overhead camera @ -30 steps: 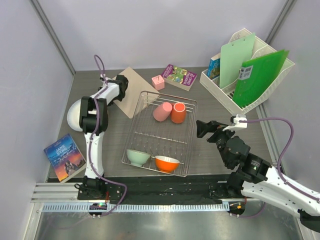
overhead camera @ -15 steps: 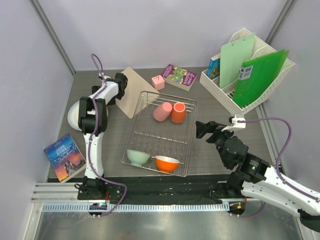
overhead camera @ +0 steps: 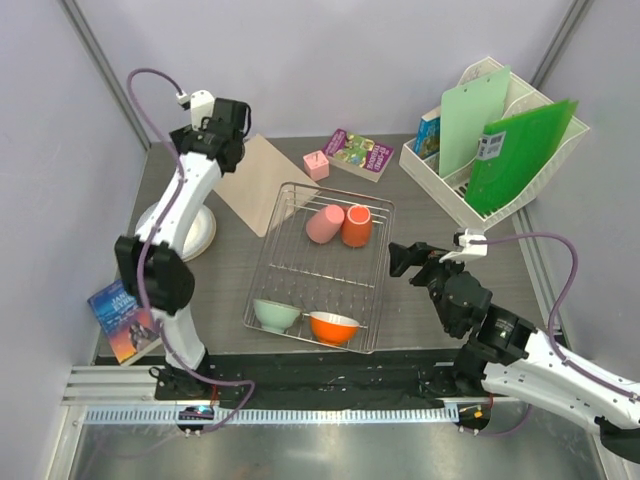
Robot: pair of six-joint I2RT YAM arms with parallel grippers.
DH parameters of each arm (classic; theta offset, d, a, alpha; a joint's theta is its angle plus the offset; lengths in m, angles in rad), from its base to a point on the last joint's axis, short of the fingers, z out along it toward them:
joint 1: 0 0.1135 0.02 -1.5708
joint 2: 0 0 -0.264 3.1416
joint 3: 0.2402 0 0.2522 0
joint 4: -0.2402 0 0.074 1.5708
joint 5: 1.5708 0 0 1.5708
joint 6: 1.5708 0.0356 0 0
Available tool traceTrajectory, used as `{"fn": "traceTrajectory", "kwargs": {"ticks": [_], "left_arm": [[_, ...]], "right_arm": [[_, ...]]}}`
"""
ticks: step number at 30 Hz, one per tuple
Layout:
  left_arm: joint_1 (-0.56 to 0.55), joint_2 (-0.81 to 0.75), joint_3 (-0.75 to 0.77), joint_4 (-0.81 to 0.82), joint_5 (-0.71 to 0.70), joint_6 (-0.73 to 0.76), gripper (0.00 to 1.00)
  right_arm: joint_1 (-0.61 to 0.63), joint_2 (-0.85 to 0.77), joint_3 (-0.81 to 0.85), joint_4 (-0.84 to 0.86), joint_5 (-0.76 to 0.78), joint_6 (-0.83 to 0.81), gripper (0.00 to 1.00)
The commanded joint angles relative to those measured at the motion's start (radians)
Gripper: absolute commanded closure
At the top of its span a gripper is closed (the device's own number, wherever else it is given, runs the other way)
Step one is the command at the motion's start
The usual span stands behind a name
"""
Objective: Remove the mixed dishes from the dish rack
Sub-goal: Place the plate at the center of the board, then adjust the cup in the dish rack.
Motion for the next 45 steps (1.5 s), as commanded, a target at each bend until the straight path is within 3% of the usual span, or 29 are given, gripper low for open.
{"fn": "traceTrajectory", "kwargs": {"ticks": [1,4,10,25,45], "left_arm": [[-0.135,-0.188,-0.186,0.276,0.283,0.012,0.04],[-0.250,-0.240,-0.265,0.371,0.401,0.084,0.03],[-0.411,-0.108,-0.160,0.281,0.449,0.141,0.01],[-0.471,0.050,-0.131,0.261,0.452,0.144,0.00],[-0.517,0.097,-0.159,0.230,0.487,0.108,0.00]], "right_arm": [[-0.001,0.027,0.028,0.053,0.021,-0.004,0.00],[-0.001,0.042,0.039,0.053,0.026,-0.019,0.00],[-0.001,0.071,0.059,0.057,0.029,-0.024,0.00],[-0.001,0.102,0.053,0.057,0.020,-0.007,0.00],[-0.001,0.119,0.045,0.065,0.020,-0.009,0.00]]}}
